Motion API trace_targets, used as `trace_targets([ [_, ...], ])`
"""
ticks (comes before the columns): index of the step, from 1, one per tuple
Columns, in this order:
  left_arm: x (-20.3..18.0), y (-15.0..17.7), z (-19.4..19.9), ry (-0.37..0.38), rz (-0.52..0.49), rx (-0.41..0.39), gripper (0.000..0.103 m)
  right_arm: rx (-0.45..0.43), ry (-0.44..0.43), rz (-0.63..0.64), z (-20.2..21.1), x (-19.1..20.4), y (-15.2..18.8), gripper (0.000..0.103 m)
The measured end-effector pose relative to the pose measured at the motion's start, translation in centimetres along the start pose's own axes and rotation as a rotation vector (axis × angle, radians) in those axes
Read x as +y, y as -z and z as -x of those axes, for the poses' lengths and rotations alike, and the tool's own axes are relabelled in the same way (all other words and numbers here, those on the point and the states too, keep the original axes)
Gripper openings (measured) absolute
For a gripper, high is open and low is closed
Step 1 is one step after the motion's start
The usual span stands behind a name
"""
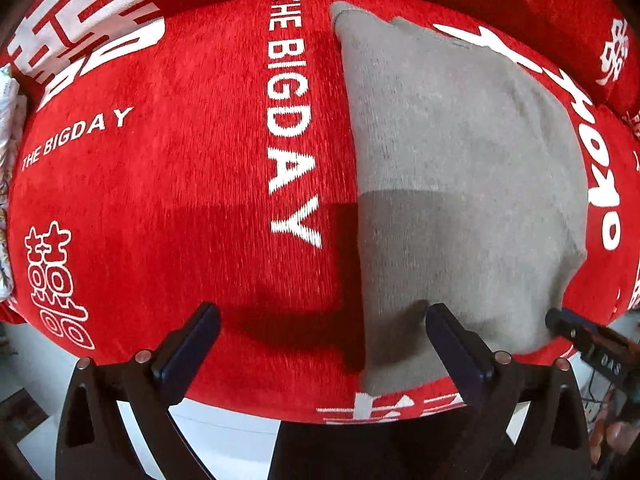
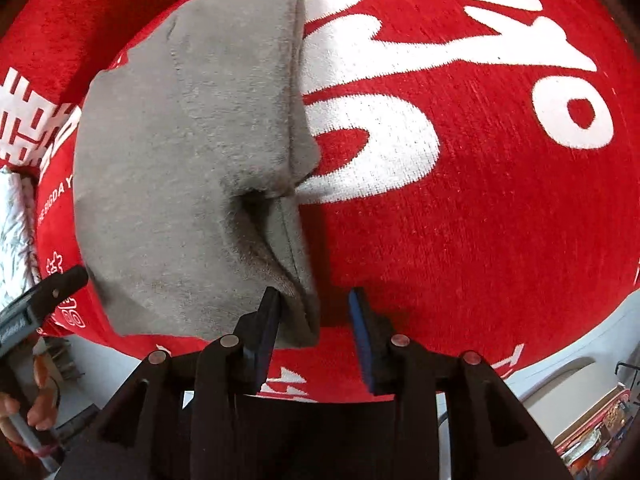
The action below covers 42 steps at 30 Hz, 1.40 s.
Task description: Fold small clothes
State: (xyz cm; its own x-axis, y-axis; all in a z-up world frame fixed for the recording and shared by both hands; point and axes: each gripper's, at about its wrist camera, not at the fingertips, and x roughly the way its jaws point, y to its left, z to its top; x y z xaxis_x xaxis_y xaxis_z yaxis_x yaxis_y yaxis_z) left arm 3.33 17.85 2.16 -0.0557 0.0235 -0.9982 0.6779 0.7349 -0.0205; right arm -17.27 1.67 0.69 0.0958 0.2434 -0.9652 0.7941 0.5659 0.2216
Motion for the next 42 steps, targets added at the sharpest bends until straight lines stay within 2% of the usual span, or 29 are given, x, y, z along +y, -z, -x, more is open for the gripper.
trace_targets([
  [10,0.5,1.4,1.9,-0.049,0.011,-0.037,0.103,-0.006,-0.018,-0.117,0.8,-1.5,0.6,0.041],
  [14,1.1,1.3,2.3,-0.02,0.034,-0.03,0.103,-0.012,-0.025,-0.111,1.6,-1.5,0.7,0.044],
  [17,1.0,1.3,2.5,-0.027,0.027,-0.028,0.103,-0.027,-0.03,-0.103,3.1,-1.7,0.4,0.044],
  [21,0.9,1.6,3.3,-0.024,0.012,-0.028,0.103,-0.049,-0.034,-0.099,4.5,-1.7,0.3,0.052],
  [24,0.9,1.8,4.1,-0.027,0.01,-0.033,0.103,-0.064,-0.038,-0.089,5.5,-1.0,0.2,0.053],
  [26,0.9,1.8,4.7,-0.029,0.012,-0.039,0.103,-0.073,-0.041,-0.077,6.1,-0.4,0.2,0.057],
  [31,0.6,1.7,6.8,-0.038,0.005,-0.069,0.103,-0.099,-0.015,-0.01,8.3,2.2,0.1,0.082],
  [33,0.4,1.6,7.7,-0.039,-0.007,-0.085,0.103,-0.108,0.019,0.027,8.9,3.4,-0.1,0.082],
  [37,-0.1,1.2,9.6,-0.019,-0.027,-0.107,0.103,-0.141,0.077,0.067,10.8,4.6,-0.1,0.097],
  [38,-0.2,1.2,9.9,-0.017,-0.031,-0.112,0.103,-0.148,0.086,0.07,11.2,4.8,-0.3,0.103],
  [42,-1.1,1.0,11.4,-0.01,-0.046,-0.132,0.103,-0.222,0.105,0.091,13.0,5.9,-0.3,0.103],
])
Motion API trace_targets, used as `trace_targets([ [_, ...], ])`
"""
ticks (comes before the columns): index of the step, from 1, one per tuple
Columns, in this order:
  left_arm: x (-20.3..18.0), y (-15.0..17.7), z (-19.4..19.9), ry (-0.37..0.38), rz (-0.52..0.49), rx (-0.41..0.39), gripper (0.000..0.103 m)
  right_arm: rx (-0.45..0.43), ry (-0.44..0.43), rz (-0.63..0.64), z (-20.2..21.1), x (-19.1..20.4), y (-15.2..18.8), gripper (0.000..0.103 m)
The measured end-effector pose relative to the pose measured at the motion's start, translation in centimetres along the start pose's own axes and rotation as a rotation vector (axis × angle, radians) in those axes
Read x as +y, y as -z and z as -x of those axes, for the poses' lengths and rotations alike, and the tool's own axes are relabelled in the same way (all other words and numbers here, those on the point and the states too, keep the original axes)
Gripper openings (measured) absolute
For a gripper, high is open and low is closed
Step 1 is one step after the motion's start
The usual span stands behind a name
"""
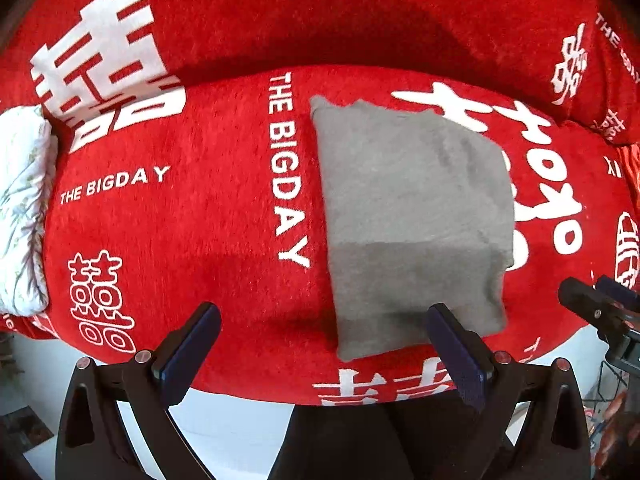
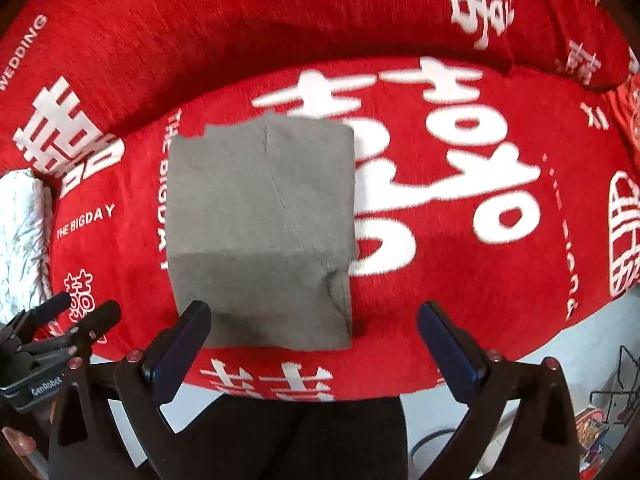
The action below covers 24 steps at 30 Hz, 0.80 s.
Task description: Fold small clothes
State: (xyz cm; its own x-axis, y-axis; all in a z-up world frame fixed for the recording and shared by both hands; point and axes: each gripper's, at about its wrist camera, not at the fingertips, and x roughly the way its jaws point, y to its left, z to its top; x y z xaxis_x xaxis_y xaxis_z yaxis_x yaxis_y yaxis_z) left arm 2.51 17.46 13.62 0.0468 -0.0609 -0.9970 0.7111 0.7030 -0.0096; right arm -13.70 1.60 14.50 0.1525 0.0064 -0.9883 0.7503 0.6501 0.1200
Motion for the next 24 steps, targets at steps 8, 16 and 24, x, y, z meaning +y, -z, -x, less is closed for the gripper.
trace_targets([
  [8,-1.1,-0.1,1.4,-0.002,-0.009,-0.017,0.103,-0.035,0.015,0.009,2.0,0.4,-0.7,0.103],
  [16,-1.5,-0.3,2.6,-0.008,0.002,-0.044,0.103,-0.051,0.031,0.005,2.8,0.3,-0.6,0.103],
  [24,-1.7,-0.4,2.9,-0.006,0.014,-0.051,0.103,-0.053,0.032,0.006,3.0,0.2,-0.7,0.103],
])
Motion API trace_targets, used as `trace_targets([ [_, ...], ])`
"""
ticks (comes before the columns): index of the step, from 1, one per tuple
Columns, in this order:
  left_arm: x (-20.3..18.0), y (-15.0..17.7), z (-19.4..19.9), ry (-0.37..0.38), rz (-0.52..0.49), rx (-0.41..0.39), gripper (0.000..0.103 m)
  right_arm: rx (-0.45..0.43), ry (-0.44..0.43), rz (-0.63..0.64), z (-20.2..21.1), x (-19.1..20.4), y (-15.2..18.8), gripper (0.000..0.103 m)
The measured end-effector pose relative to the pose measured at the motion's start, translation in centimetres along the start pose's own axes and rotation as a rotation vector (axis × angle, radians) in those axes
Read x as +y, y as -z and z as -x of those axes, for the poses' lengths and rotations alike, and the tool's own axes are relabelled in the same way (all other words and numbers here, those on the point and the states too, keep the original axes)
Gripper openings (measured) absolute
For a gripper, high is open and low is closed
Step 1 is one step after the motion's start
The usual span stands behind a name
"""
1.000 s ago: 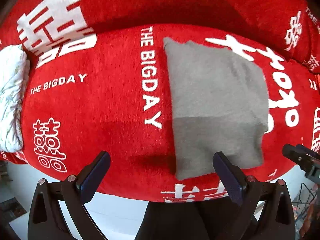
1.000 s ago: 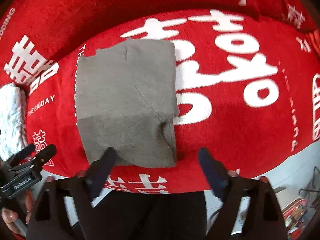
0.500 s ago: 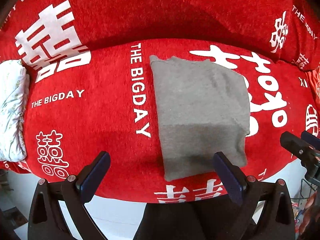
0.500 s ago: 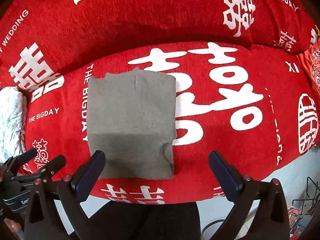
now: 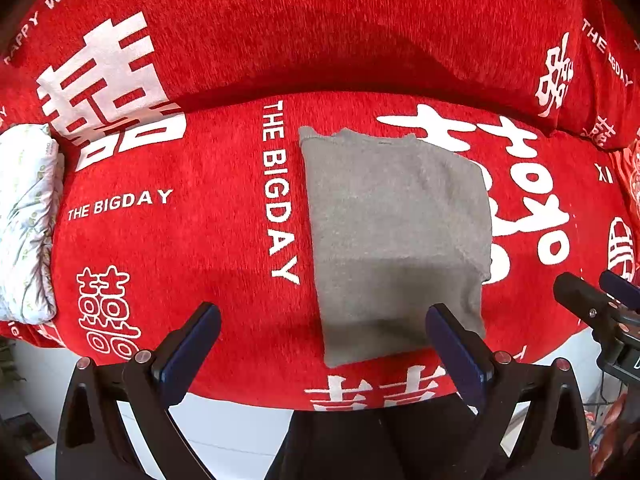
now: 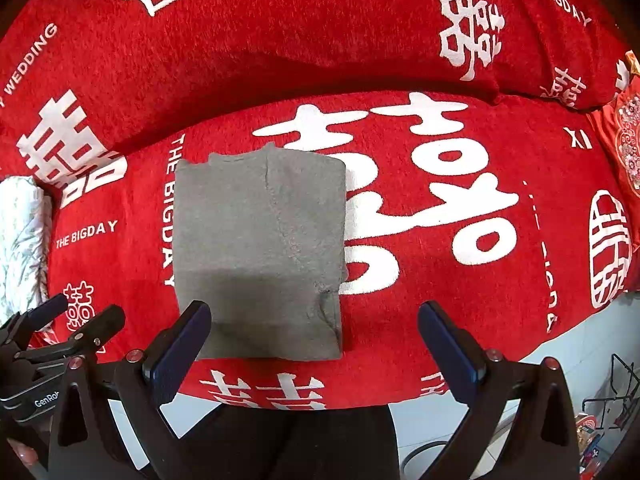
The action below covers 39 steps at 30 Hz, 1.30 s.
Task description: Fold small clothes
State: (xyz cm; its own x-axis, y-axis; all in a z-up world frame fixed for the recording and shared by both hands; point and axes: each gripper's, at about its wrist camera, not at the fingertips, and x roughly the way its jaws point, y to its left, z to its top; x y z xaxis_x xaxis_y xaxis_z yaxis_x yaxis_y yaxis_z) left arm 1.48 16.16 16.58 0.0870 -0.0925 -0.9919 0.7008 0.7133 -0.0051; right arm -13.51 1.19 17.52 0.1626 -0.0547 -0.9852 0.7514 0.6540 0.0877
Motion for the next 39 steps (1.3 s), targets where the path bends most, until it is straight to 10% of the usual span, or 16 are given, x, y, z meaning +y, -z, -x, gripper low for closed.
trace_targets([
  [39,0.6,-0.2,0.4,0.0,0.024,-0.007,0.103,0.0,-0.008,0.009,0.5,1.2,-0.5,0.103],
])
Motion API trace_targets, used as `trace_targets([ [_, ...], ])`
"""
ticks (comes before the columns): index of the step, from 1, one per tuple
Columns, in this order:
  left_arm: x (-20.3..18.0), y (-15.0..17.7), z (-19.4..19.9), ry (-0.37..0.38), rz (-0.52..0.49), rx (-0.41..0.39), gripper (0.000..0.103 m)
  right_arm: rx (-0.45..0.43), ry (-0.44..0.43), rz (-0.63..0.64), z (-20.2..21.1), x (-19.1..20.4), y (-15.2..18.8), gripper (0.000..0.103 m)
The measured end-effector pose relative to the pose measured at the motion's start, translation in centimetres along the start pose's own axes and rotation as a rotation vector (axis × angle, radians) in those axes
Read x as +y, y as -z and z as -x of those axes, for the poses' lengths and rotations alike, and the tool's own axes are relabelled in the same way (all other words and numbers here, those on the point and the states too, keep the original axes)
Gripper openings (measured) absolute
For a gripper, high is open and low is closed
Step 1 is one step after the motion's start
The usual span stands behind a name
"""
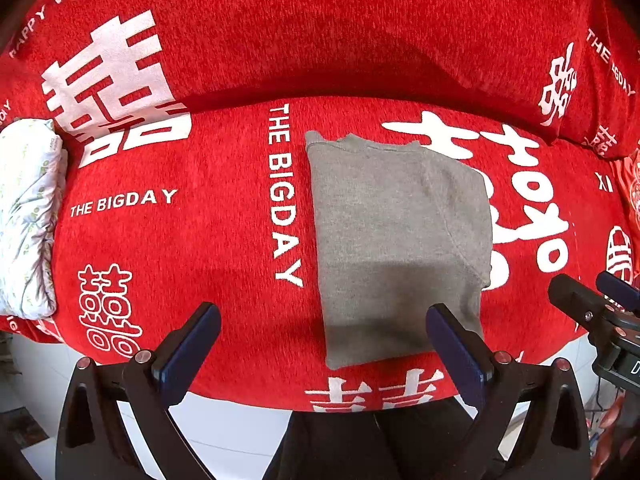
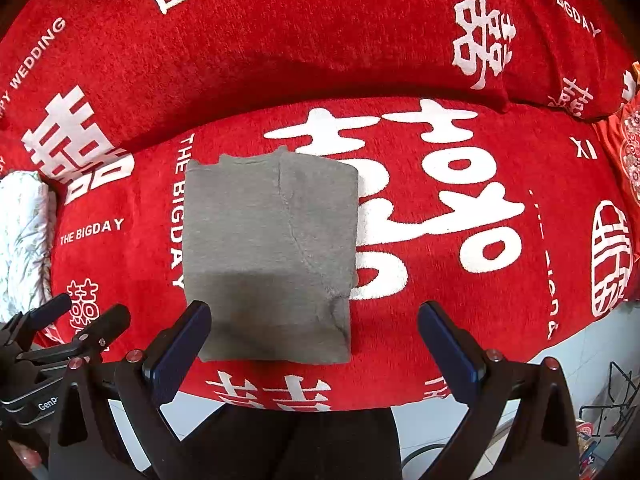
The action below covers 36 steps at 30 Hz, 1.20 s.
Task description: Fold small clothes
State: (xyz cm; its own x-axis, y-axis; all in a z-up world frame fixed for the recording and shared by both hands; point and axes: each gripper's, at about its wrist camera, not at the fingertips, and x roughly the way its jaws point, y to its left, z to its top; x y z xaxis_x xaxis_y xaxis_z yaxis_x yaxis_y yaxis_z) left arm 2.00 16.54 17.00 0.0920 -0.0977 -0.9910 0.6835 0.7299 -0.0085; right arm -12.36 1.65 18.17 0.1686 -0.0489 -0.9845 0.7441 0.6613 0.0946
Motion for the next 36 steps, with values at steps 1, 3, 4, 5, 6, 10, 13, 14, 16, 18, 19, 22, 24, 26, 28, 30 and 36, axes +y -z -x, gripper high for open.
trace_targets([
  [1,0.01,0.0,0.0,0.0,0.0,0.0,0.103,0.0,0.0,0.0,-0.02,0.02,-0.01,0.103],
  [3,-0.02,0.01,0.01,0.0,0.002,0.0,0.103,0.0,0.001,0.0,0.01,0.01,0.01,0.103],
  [4,-0.03,0.01,0.01,0.0,0.002,0.0,0.103,0.0,0.0,0.0,0.0,0.01,0.01,0.103],
  [5,-0.01,0.02,0.01,-0.001,0.002,-0.001,0.103,0.0,0.001,-0.001,0.01,-0.01,0.02,0.103],
  [6,0.0,0.02,0.01,-0.001,0.002,-0.001,0.103,-0.001,0.002,0.0,0.01,0.02,0.01,0.103],
  [10,0.0,-0.06,-0.01,0.0,0.0,0.0,0.103,0.0,0.001,0.001,0.0,0.08,-0.09,0.103],
  [13,0.04,-0.08,-0.01,0.001,-0.001,0.0,0.103,0.001,0.0,0.004,-0.02,0.19,-0.27,0.103],
  [14,0.02,-0.1,-0.01,0.001,-0.001,0.0,0.103,0.001,0.0,0.004,-0.02,0.2,-0.26,0.103],
  [16,0.03,-0.11,0.0,0.0,-0.001,0.0,0.103,0.001,0.001,0.004,-0.04,0.28,-0.3,0.103],
  [18,0.03,-0.13,0.0,0.0,0.0,0.0,0.103,0.0,0.001,0.003,-0.02,0.26,-0.27,0.103],
  [19,0.03,-0.14,0.0,0.001,-0.001,0.0,0.103,0.0,0.001,0.003,-0.01,0.24,-0.24,0.103],
  [22,0.05,-0.18,0.0,0.001,-0.002,0.0,0.103,0.0,0.002,0.006,-0.02,0.32,-0.33,0.103],
  [24,0.12,-0.19,0.0,-0.002,-0.004,-0.001,0.103,0.0,0.002,0.01,-0.01,0.52,-0.57,0.103],
  [26,0.17,-0.39,0.07,-0.007,-0.005,-0.002,0.103,0.0,0.001,0.011,0.0,0.54,-0.58,0.103],
  [28,0.14,-0.5,0.16,-0.008,-0.003,-0.004,0.103,0.0,0.0,0.013,0.03,0.61,-0.61,0.103],
  [30,0.12,-0.47,0.16,-0.008,-0.002,-0.004,0.103,-0.001,0.0,0.014,0.04,0.63,-0.62,0.103],
  [36,0.12,-0.56,0.3,-0.015,0.02,-0.007,0.103,0.0,0.0,0.013,0.02,0.51,-0.44,0.103],
])
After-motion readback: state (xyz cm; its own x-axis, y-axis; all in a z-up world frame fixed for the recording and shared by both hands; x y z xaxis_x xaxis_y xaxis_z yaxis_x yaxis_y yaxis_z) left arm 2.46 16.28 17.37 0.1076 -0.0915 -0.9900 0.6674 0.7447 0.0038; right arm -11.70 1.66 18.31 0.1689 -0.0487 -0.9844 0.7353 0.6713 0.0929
